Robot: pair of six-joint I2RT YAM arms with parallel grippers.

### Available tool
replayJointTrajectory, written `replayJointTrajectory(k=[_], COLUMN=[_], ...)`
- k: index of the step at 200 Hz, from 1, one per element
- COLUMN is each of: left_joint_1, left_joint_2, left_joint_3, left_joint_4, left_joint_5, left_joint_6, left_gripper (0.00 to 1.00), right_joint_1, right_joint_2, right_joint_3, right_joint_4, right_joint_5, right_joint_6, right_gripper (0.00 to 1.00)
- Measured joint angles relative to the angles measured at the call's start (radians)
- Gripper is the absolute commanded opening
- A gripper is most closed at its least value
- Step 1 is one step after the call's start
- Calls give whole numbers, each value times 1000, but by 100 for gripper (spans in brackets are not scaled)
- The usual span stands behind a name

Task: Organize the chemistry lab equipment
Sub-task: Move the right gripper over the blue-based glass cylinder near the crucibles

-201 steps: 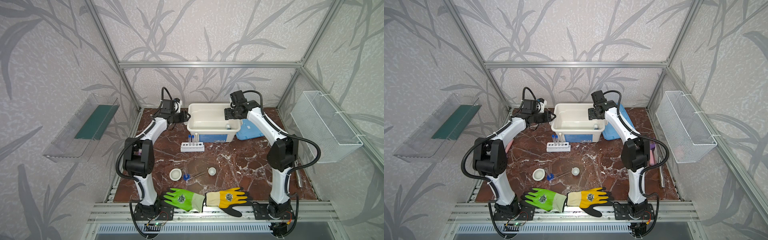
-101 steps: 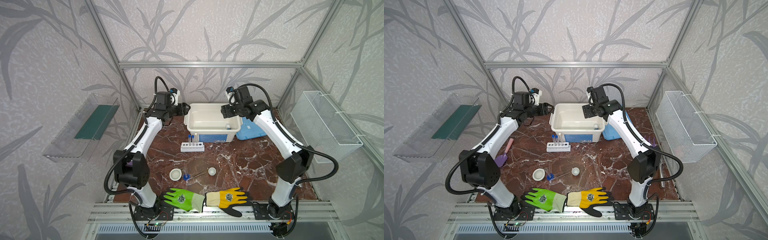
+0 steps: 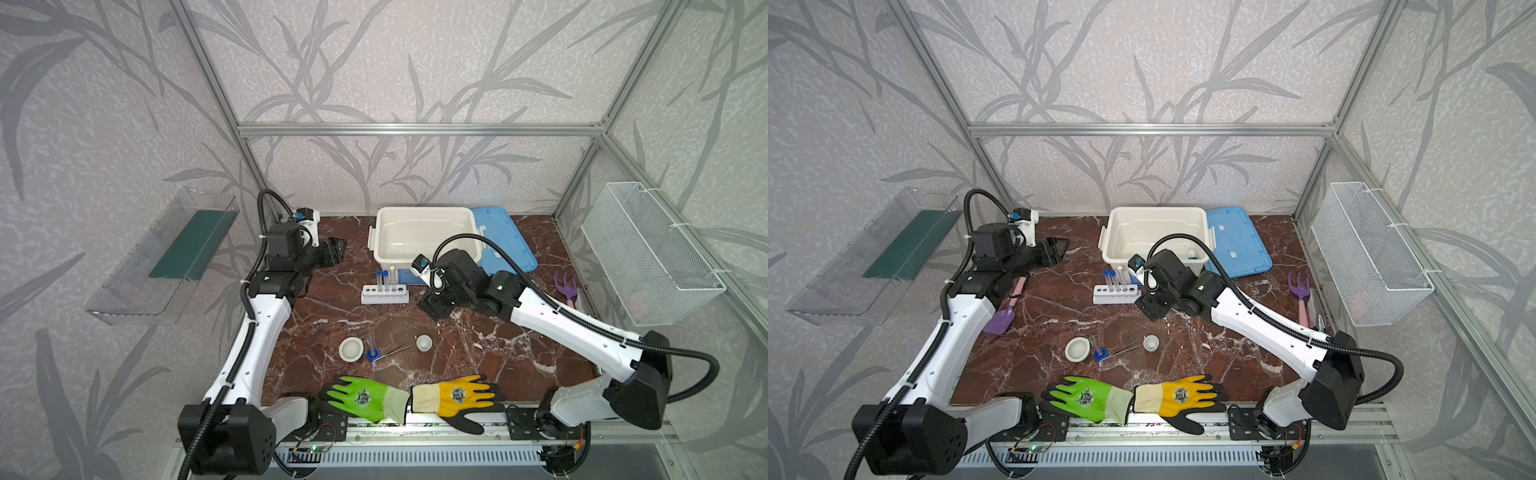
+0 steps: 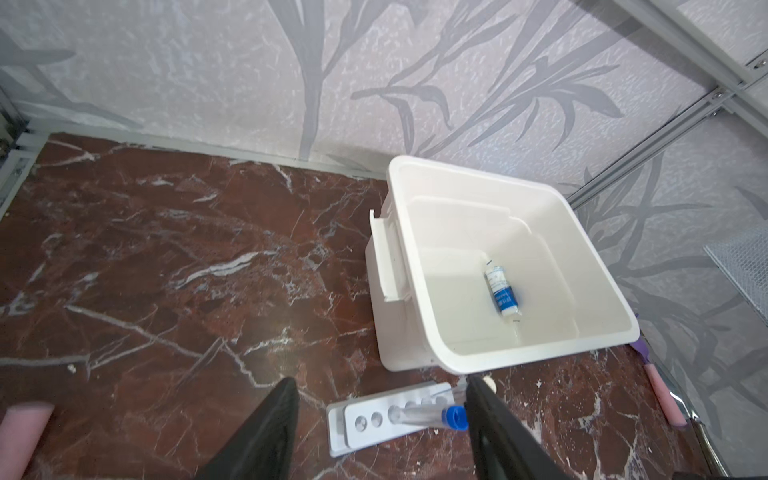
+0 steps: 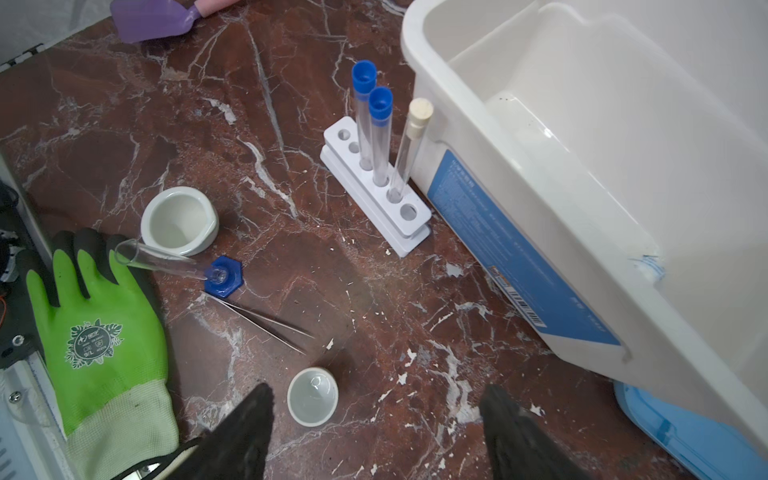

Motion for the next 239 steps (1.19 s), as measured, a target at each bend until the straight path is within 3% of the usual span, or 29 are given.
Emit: replayJointTrajectory(k=[32,58,110,239], left_joint_1=[6,9,14,26], left_joint_2=[-135,-228,-221,-195], left_joint_3=[-91,-162,-194,-194], left_joint_4=[-17,5,20,47], left_joint_5=[-8,-10,-8,11], left_joint_6=[22,22,21,15], left_gripper=[66,66,66,66], right_joint_1=[57,113,191,201], right_joint_2=[6,63,119,312], right_joint_3=[-192,-252,-298,-298], right_joint_4=[226,386,652,877], right_joint_5=[-60,-102,-174,-271], right_joint_6=[-3,-3,-6,-10], right_gripper=[79,79,79,73])
